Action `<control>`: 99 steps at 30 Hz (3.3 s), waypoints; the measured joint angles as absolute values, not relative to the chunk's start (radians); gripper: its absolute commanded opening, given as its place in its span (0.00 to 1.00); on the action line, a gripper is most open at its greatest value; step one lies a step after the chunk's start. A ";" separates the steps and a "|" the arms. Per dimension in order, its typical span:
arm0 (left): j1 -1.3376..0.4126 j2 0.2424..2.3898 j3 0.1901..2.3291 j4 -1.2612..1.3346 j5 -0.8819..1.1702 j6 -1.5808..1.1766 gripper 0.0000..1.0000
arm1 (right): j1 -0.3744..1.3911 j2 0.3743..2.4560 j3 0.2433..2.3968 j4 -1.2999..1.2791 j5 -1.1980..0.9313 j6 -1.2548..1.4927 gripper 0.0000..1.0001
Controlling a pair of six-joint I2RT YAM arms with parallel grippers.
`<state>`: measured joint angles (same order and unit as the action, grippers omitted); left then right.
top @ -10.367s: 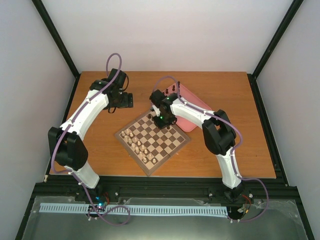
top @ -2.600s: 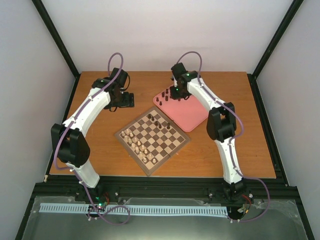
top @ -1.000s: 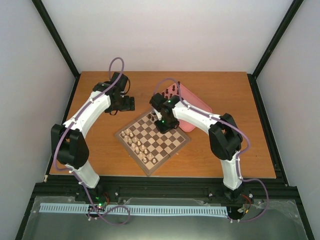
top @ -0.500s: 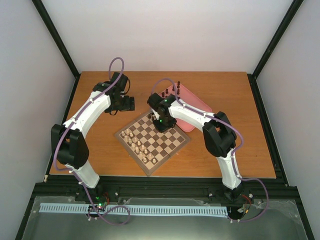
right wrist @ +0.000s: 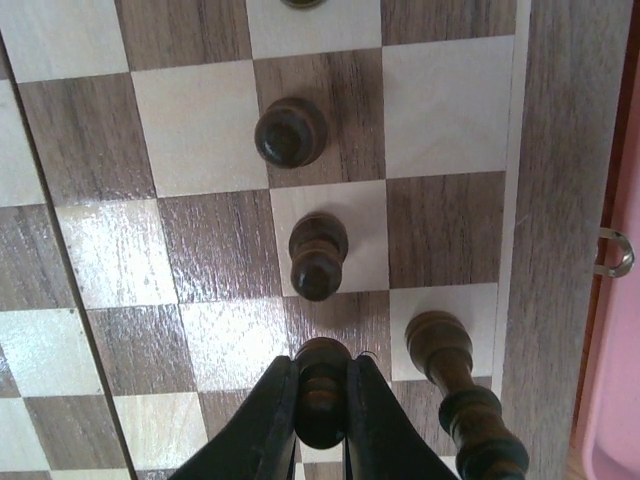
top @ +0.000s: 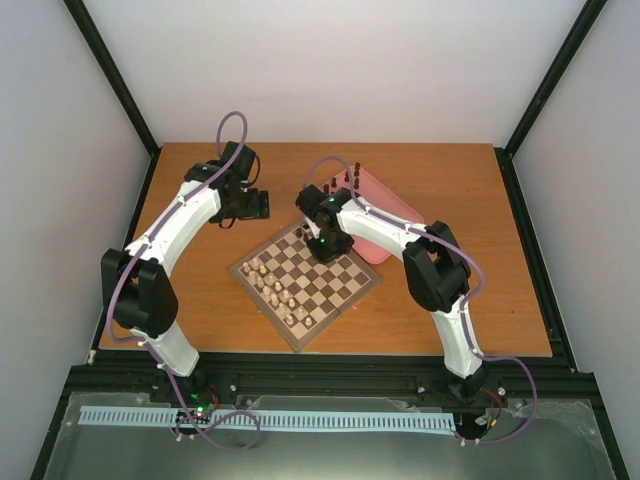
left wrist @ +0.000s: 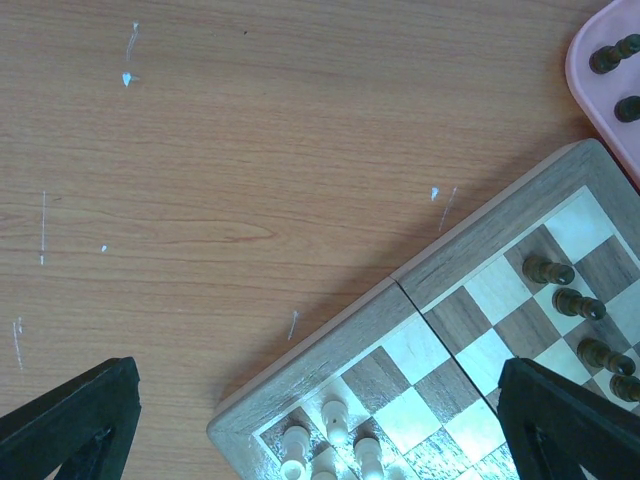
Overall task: Set up the chess pieces on the board
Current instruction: Place the chess piece on the chessboard, then pick up the chess piece from the storage box.
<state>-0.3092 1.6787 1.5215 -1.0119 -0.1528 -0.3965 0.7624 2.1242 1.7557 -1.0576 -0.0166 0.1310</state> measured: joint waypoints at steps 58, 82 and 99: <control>-0.309 1.685 1.534 -1.020 -0.163 -0.397 1.00 | 0.757 2.113 1.741 -1.088 -0.057 0.130 0.32; -0.309 1.684 1.534 -1.019 -0.145 -0.397 1.00 | 0.462 2.292 2.317 -1.060 -0.025 0.210 0.73; -0.309 1.707 1.586 -1.040 -0.146 -0.397 1.00 | 0.401 2.481 2.356 -0.991 -0.007 0.212 0.62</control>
<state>-0.3092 1.7065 1.5856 -1.0397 -0.1463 -0.3965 0.4011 2.4813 2.3558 -0.9913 -0.0067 0.2115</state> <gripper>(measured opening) 0.998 0.647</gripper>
